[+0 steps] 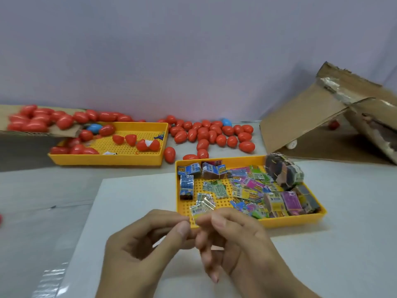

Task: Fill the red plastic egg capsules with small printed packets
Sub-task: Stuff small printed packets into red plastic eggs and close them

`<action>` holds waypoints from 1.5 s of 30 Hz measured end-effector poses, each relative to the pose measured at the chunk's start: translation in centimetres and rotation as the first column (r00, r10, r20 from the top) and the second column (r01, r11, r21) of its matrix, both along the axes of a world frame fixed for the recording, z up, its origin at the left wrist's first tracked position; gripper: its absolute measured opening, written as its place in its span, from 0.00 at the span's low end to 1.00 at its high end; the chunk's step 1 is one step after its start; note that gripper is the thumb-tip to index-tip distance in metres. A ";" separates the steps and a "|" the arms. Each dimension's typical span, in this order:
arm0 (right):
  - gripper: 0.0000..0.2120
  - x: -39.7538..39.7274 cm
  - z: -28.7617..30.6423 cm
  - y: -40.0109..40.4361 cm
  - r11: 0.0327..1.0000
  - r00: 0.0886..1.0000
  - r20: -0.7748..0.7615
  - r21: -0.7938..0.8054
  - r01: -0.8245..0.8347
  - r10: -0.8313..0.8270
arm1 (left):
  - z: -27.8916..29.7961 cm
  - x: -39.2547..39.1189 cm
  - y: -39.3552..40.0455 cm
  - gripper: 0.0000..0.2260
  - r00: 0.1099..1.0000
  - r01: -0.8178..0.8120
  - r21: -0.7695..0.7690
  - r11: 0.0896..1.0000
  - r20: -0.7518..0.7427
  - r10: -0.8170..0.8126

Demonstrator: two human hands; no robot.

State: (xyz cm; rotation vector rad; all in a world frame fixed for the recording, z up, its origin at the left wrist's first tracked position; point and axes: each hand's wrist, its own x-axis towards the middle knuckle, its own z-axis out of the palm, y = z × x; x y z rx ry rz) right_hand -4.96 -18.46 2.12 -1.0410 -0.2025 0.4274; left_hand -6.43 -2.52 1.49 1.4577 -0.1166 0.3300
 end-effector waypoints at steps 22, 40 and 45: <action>0.11 1.2 -1.1 -0.3 0.999 1.000 0.004 0.043 -0.017 0.017 | 4.5 22.0 2.1 0.18 0.997 0.075 0.987 -0.142 -0.079 -0.025; 0.17 0.3 -0.3 -0.3 0.996 0.994 -0.076 0.013 0.083 -0.082 | 1.7 0.3 -0.6 0.14 0.992 0.067 0.320 0.945 0.076 -0.097; 0.18 -0.5 0.3 -0.8 0.982 0.999 -0.035 -0.186 -0.022 0.016 | 0.7 -1.6 -0.1 0.14 0.998 0.016 0.286 0.958 0.055 -0.033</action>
